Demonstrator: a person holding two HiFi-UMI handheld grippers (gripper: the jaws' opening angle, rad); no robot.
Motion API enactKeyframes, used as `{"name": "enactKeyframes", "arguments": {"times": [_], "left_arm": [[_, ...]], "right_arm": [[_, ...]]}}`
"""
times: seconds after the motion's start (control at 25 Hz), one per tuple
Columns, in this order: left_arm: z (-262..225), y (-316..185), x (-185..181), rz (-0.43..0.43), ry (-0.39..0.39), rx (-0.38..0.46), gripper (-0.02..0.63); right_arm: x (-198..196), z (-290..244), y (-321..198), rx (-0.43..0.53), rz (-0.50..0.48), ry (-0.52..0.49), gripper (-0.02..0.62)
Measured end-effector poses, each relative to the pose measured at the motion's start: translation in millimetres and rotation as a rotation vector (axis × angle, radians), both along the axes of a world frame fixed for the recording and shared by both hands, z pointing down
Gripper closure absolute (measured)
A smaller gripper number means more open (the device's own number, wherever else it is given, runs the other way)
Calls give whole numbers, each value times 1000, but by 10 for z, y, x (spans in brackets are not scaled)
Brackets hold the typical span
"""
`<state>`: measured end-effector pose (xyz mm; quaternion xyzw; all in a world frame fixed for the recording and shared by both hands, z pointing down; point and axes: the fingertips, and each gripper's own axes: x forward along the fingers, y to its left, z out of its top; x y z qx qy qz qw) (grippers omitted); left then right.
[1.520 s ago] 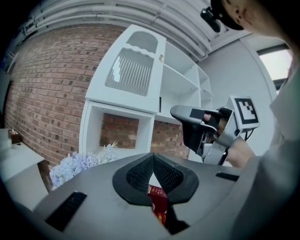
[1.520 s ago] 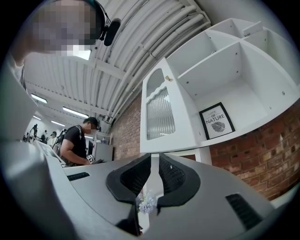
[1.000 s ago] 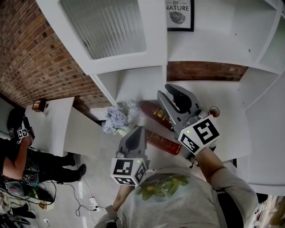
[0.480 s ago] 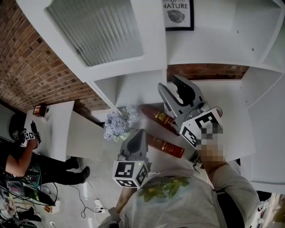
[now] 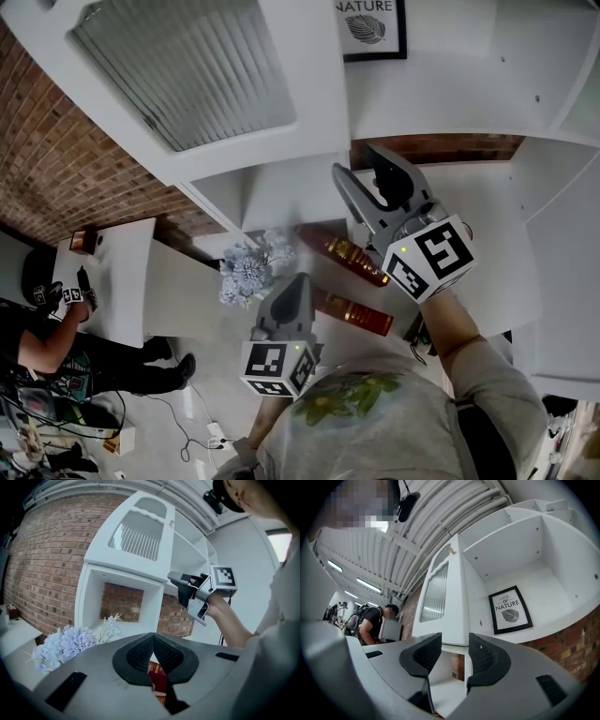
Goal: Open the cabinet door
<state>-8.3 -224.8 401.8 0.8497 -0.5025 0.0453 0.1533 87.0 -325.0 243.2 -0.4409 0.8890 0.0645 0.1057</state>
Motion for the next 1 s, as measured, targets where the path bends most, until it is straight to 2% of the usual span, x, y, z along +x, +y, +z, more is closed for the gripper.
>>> {"name": "enactKeyframes", "arguments": {"times": [0.24, 0.44, 1.0], "left_arm": [[27, -75, 22, 10, -1, 12, 595], [94, -81, 59, 25, 2, -27, 595], [129, -97, 43, 18, 4, -33, 595]], "right_arm": [[16, 1, -101, -20, -21, -34, 442], [7, -3, -162, -22, -42, -44, 442], [-15, 20, -228, -27, -83, -90, 443]]}}
